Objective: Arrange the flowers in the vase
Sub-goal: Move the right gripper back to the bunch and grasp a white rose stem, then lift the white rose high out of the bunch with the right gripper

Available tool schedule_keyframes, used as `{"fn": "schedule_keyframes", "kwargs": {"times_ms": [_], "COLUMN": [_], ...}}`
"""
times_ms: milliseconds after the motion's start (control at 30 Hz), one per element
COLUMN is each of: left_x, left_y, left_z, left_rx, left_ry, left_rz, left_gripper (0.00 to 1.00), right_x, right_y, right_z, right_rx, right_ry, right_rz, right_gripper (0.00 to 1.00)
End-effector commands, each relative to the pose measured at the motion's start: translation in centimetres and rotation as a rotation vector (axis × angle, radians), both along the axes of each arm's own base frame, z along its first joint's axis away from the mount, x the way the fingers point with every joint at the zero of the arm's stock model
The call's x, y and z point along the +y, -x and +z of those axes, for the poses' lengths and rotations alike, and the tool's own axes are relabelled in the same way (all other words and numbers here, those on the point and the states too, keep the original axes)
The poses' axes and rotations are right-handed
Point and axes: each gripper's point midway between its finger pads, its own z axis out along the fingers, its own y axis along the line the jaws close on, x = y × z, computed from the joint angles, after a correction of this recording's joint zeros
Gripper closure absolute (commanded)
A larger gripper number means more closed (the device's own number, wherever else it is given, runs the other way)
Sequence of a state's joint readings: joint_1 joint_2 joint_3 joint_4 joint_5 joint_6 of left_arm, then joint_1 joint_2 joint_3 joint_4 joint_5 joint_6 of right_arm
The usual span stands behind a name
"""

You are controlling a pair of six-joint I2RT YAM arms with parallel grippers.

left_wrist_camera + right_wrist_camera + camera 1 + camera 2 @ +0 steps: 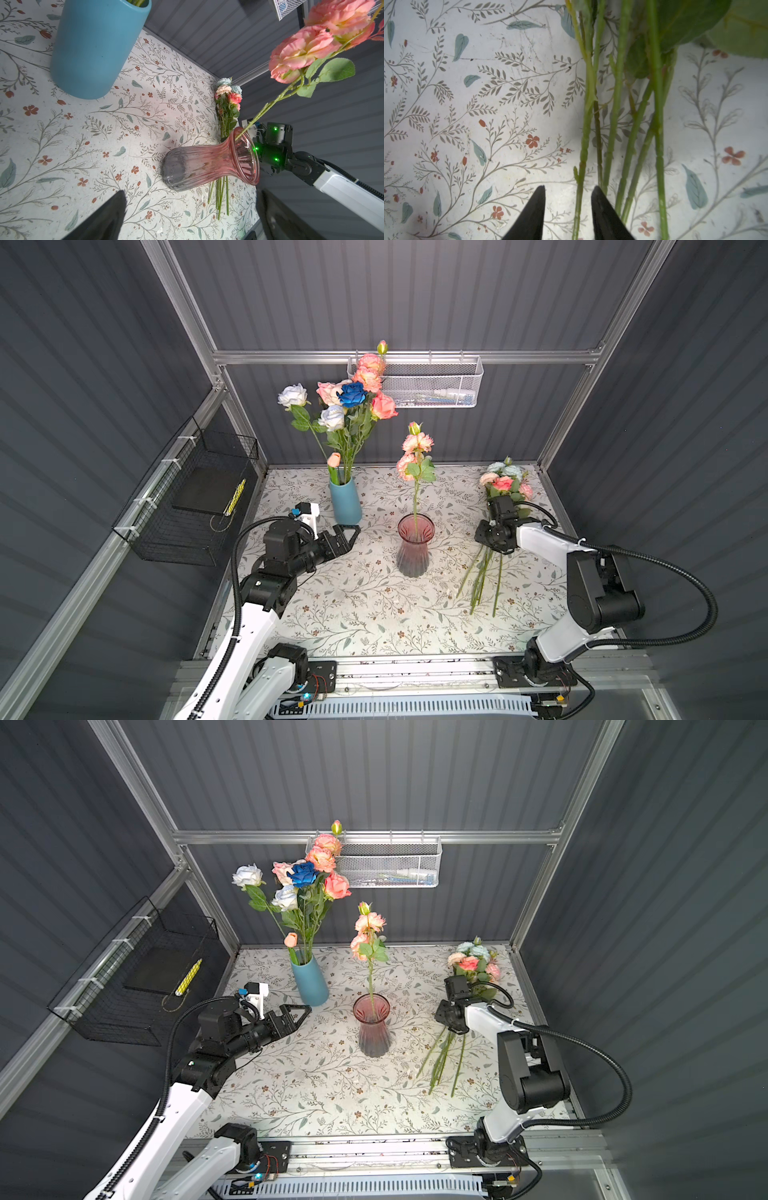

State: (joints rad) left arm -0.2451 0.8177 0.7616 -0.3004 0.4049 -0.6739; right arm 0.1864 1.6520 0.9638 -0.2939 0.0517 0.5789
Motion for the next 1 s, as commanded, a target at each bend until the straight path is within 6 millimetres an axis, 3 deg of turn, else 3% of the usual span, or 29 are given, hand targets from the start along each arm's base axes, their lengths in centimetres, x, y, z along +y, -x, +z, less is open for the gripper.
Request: {"fn": "schedule_keyframes", "kwargs": {"times_ms": [0,300,433,533,667,767,967], "left_x": [0.1,0.0,0.0,0.0,0.0,-0.1,-0.1], "left_y": [0.4,0.2,0.1,0.1,0.0,0.0,0.0], "left_z": [-0.4,-0.2,-0.2,0.0,0.1,0.1,0.9], "left_rx": [0.006,0.006,0.009,0.005,0.002,0.001,-0.021], "left_ry": [-0.012,-0.016,-0.011,-0.010,-0.010,-0.008,-0.002], "left_rz": [-0.009,-0.012,-0.008,-0.010,-0.007,-0.008,-0.014], "left_gripper": [0.00,0.00,0.00,0.00,0.00,0.00,0.00], "right_x": [-0.1,0.4,0.9,1.7,3.2,3.3,3.2], "right_y": [-0.2,0.0,-0.3,-1.1,-1.8,-1.5,0.3], "right_z": [-0.1,-2.6,-2.5,0.0,5.5,9.4,15.3], "right_rx": [0.025,0.109,0.096,-0.030,-0.235,-0.374,-0.598], "right_ry": [0.013,0.005,-0.008,-0.045,-0.109,-0.123,-0.218], "right_rz": [-0.002,0.026,0.056,0.101,0.192,0.212,0.218], "right_gripper": [0.64,0.68,0.86,0.94,1.00,1.00,1.00]}}
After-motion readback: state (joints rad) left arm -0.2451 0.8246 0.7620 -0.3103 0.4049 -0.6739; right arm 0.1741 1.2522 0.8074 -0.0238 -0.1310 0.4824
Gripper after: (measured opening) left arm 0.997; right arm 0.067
